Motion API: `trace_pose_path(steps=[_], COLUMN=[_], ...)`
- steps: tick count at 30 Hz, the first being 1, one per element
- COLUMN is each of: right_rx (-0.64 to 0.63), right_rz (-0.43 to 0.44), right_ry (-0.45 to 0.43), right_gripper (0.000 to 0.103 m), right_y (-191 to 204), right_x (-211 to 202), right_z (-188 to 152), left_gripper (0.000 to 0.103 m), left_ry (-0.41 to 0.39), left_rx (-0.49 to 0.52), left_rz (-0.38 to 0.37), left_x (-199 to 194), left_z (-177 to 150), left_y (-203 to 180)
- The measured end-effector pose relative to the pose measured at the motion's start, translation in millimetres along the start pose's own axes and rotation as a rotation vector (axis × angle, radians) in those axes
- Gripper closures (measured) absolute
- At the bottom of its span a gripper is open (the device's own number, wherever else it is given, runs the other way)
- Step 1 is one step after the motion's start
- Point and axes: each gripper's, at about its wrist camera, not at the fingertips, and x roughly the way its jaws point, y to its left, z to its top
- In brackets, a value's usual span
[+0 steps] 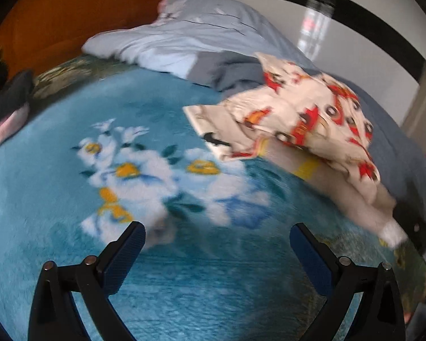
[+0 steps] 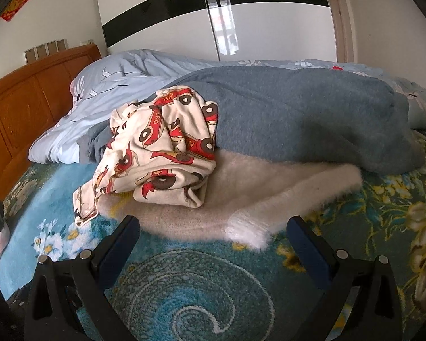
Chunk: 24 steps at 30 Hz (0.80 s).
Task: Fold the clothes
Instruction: 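Approach the cream car-print pajamas with both grippers open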
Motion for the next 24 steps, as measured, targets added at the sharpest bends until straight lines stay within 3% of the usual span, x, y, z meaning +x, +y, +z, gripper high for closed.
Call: trace_pose_path(steps=[3,11,24], right_rx=[-0.014,-0.019,-0.039], right_rz=[-0.001,-0.002,0.004], right_ry=[-0.002,-0.008,-0.002], right_gripper=[0.0,0.0,0.0], right_y=[2.9,5.5,11.0], right_x=[-0.2,-1.3,-0.2], right_z=[-0.4,-0.6,-2.2], left_gripper=[0.0,0.0,0.0], left_ry=[-0.029,-0.081,-0.101], left_rx=[0.016,0.203,0.237], left_rz=[0.005,0.023,0.089], left_x=[-4.2,-16.4,-16.5], left_z=[1.0,6.5,-3.1], left_y=[0.3,-36.8,-54.4])
